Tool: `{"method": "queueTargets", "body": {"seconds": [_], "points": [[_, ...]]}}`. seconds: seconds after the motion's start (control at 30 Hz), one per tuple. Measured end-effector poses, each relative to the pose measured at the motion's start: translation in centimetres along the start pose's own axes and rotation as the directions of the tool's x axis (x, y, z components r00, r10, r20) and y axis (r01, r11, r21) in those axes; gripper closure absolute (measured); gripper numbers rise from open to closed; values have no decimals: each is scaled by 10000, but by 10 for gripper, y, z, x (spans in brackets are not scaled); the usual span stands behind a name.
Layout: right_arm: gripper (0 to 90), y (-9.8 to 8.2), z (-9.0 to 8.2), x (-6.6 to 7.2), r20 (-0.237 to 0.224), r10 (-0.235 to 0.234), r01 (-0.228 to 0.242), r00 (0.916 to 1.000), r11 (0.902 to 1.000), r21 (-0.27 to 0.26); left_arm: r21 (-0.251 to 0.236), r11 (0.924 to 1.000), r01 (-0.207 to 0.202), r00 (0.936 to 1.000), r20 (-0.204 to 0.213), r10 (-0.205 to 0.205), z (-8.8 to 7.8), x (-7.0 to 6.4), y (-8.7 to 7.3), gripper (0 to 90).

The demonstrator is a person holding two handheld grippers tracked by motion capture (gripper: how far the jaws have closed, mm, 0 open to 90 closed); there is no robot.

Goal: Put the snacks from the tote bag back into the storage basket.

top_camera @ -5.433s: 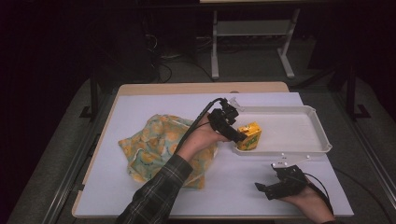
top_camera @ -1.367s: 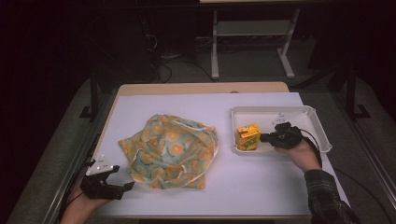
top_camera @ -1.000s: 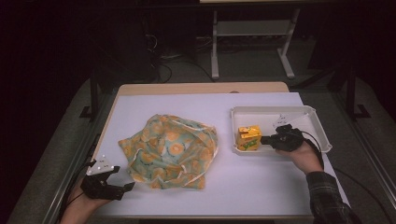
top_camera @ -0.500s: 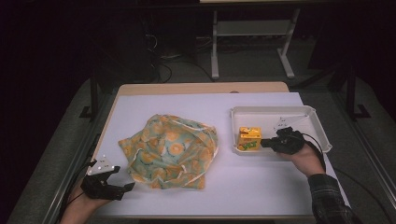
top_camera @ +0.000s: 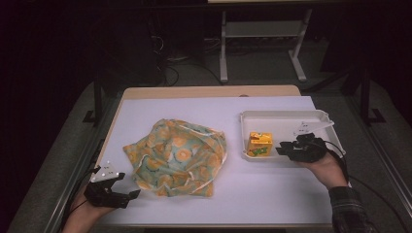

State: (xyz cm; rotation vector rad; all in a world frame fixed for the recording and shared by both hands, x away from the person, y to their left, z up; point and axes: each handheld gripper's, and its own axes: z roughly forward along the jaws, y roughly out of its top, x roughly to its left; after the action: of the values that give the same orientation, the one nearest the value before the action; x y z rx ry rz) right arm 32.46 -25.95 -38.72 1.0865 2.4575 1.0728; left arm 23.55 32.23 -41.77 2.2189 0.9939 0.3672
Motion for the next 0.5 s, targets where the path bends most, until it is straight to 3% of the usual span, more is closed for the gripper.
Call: {"method": "queueTargets", "body": {"seconds": [0.2, 0.5], "points": [[451, -12, -13, 7, 290, 398, -394, 9988, 9991, -138, 54, 10000, -52, 10000, 6, 52, 0, -1, 0, 141], [242, -29, -18, 27, 577, 558, -555, 9968, 9984, -65, 69, 9999, -129, 9999, 2, 129, 0, -2, 1, 141]]}}
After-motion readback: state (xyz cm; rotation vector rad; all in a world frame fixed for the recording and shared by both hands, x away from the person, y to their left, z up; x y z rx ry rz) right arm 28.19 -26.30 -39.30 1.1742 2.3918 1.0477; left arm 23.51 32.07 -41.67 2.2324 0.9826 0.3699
